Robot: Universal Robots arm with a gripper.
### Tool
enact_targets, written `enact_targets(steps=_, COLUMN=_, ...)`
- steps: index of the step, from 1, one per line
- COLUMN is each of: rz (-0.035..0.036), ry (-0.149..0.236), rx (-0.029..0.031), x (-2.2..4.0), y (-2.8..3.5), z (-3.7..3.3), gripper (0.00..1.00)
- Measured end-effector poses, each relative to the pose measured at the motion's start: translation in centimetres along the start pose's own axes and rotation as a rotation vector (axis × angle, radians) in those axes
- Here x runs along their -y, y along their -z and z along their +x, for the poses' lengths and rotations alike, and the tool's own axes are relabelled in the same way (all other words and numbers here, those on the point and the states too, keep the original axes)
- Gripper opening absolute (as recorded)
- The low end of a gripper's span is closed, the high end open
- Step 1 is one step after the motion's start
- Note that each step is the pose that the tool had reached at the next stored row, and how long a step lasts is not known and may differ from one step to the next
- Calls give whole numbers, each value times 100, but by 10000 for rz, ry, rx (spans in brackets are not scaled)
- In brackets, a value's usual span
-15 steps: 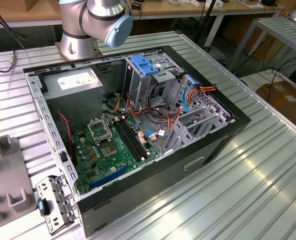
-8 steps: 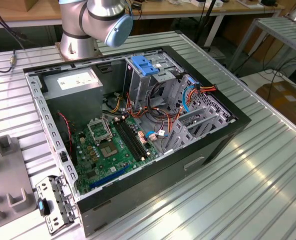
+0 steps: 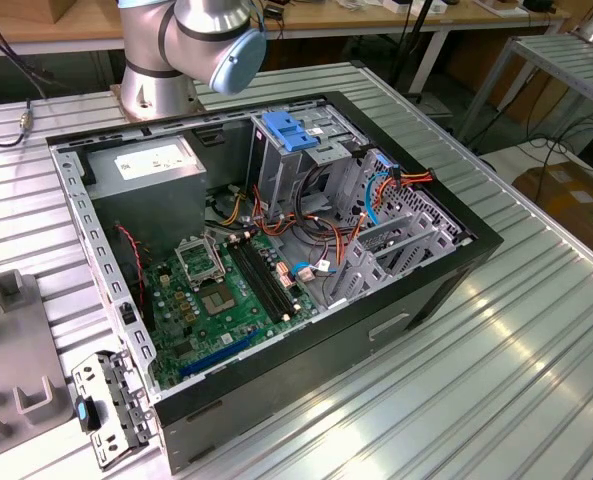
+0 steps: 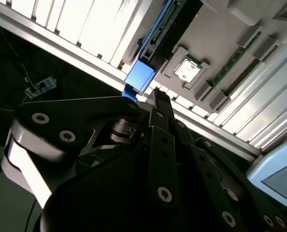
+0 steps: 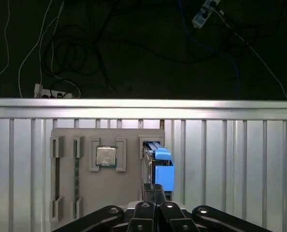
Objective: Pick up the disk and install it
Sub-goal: 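Pick up the disk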
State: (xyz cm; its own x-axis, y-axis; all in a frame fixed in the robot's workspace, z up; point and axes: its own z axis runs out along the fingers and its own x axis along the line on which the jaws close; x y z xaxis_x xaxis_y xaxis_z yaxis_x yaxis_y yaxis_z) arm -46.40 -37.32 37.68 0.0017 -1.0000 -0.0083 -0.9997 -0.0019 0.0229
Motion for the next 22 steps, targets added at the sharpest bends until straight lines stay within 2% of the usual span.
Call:
enact_targets(steps=6, rz=1, ry=0, rx=0, x=5, y=-117, z=-36, gripper=11)
enact_targets(steps=7, rz=1, ry=0, rx=0, x=0, y=-168, z=-36, gripper=11)
enact_targets(steps=8, rz=4, ry=0, rx=0, x=-6, y=-235, z=-35, gripper=29)
enact_targets(steps=9, rz=5, ry=0, rx=0, x=-13, y=-265, z=-35, gripper=42)
enact_targets(steps=10, rz=8, ry=0, rx=1, x=-23, y=-298, z=-36, gripper=48)
enact_targets(steps=22, rz=29, ry=0, rx=9, x=-25, y=-528, z=-51, gripper=48)
